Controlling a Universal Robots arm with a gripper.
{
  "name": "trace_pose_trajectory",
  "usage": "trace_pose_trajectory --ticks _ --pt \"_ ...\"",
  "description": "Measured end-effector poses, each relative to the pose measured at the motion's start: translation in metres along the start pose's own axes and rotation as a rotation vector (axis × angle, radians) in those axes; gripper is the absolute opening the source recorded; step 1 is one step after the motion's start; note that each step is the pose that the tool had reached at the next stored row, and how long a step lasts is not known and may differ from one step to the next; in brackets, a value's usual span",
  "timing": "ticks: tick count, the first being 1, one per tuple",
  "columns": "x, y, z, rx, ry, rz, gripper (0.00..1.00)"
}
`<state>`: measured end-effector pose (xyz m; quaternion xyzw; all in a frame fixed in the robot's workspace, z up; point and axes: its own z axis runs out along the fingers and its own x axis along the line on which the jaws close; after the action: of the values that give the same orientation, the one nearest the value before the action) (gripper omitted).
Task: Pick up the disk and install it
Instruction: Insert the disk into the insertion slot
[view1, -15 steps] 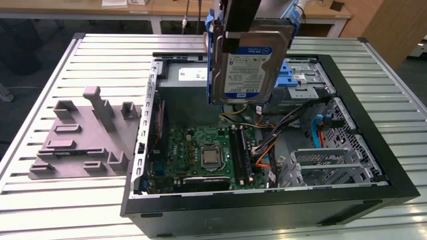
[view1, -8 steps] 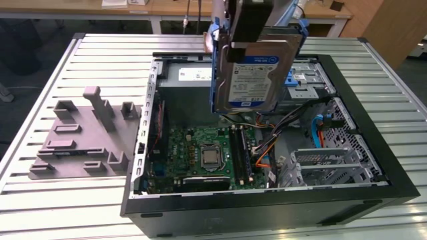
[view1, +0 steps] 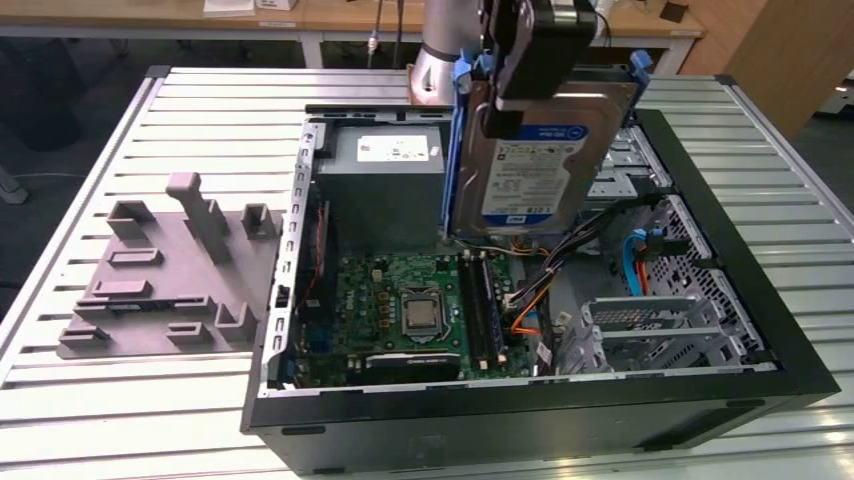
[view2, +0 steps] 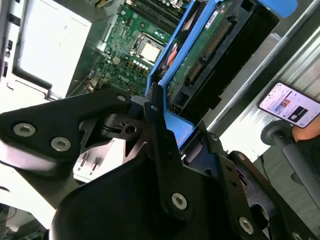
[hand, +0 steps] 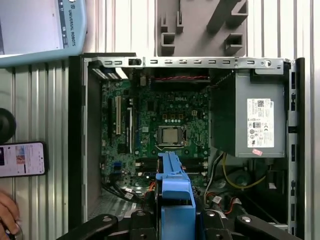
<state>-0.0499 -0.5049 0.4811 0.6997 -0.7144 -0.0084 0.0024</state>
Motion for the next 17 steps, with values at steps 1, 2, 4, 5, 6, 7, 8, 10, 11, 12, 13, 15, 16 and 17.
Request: trace_pose_trajectory --ticks 1,2,4,5,6,7,8,10,11,12,13,15,16,17 --pt "0.0041 -0.0001 0.0007 0.0 -0.0001 0.0 0.36" --pt "0.0082 -0.0002 0.0012 0.0001 -0.0001 0.0 0.36" --pt "0.017 -0.0004 0.0023 0.0001 -0.0001 0.0 0.36" --pt "0.0211 -0.0005 0.0027 0.0001 -0.0001 0.0 0.36" --pt "0.0249 -0.001 0.003 0.0001 0.0 0.0 0.36" --pt "0.0276 -0.0021 0.0033 0.0001 -0.0001 0.0 0.36" --pt "0.0296 -0.0038 0.0035 0.0 -0.0001 0.0 0.36" --pt "0.0321 -0.0098 0.0039 0.0 0.0001 0.0 0.36" --pt "0.0329 -0.0134 0.0042 0.0001 0.0 0.0 0.36" --pt "0.0336 -0.0172 0.0045 0.0 0.0 0.0 0.36" --pt "0.0344 -0.0208 0.0048 0.0 0.0 0.0 0.36" --pt "0.0384 -0.0248 0.0058 0.0001 0.0 0.0 0.36" --pt "0.0419 -0.0251 0.0065 0.0 0.0 0.0 0.36" --pt "0.0458 -0.0252 0.0072 0.0001 -0.0002 0.0 0.36"
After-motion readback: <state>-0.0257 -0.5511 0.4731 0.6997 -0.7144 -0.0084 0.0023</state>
